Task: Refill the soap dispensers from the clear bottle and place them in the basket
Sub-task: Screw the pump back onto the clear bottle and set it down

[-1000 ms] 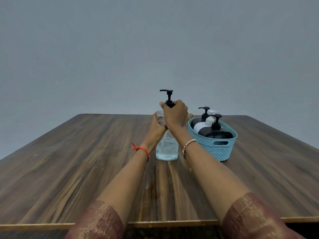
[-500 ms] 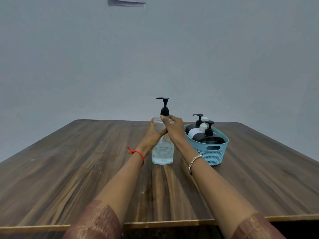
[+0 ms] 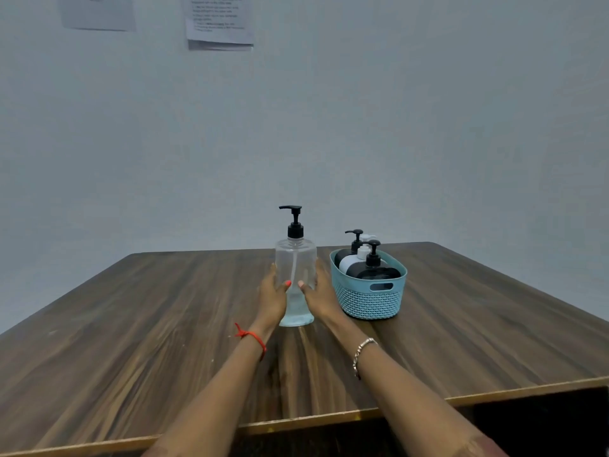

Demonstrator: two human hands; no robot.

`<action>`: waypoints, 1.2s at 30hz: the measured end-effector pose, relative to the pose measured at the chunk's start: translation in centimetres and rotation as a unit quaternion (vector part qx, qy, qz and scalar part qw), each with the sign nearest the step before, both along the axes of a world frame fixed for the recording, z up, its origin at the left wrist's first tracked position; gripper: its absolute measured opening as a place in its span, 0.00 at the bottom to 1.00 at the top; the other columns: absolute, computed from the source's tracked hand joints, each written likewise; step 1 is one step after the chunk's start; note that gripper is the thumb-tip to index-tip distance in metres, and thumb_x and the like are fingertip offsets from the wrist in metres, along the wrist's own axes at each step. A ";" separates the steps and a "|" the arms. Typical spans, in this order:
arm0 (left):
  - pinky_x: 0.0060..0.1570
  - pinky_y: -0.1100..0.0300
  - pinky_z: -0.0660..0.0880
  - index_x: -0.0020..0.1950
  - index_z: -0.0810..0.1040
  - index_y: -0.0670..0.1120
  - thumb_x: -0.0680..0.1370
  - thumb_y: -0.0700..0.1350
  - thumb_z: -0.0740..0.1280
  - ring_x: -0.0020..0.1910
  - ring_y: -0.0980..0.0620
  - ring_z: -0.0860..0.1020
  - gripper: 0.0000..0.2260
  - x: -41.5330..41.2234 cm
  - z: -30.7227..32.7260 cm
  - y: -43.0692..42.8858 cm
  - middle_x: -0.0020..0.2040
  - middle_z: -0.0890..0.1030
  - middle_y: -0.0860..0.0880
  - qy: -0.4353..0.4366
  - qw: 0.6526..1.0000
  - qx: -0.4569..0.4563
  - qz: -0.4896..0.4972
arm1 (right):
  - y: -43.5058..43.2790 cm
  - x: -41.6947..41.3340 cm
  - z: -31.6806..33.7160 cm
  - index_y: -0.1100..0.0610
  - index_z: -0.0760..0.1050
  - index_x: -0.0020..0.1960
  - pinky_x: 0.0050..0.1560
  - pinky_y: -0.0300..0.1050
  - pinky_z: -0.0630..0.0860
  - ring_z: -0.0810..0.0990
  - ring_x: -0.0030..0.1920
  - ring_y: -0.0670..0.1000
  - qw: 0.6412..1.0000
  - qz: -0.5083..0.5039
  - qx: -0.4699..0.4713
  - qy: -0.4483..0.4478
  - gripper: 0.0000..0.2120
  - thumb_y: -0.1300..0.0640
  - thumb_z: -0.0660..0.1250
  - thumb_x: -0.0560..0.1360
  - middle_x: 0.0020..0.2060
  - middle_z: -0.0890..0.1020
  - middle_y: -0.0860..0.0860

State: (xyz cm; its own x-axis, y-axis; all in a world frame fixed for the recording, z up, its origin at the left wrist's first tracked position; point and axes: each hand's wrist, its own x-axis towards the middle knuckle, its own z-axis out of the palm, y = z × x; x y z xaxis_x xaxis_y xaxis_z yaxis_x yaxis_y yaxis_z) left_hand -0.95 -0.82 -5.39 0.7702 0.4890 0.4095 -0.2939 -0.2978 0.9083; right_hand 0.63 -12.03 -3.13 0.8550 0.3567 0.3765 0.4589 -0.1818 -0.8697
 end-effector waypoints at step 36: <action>0.55 0.67 0.73 0.43 0.64 0.49 0.80 0.49 0.59 0.43 0.55 0.62 0.08 38.4 11.9 -5.5 0.40 0.61 0.51 0.159 0.895 0.031 -0.416 | -13.8 37.5 6.8 0.54 0.63 0.71 0.53 0.46 0.76 0.78 0.50 0.52 0.991 -0.107 0.080 -0.032 0.26 0.68 0.62 0.76 0.54 0.79 0.59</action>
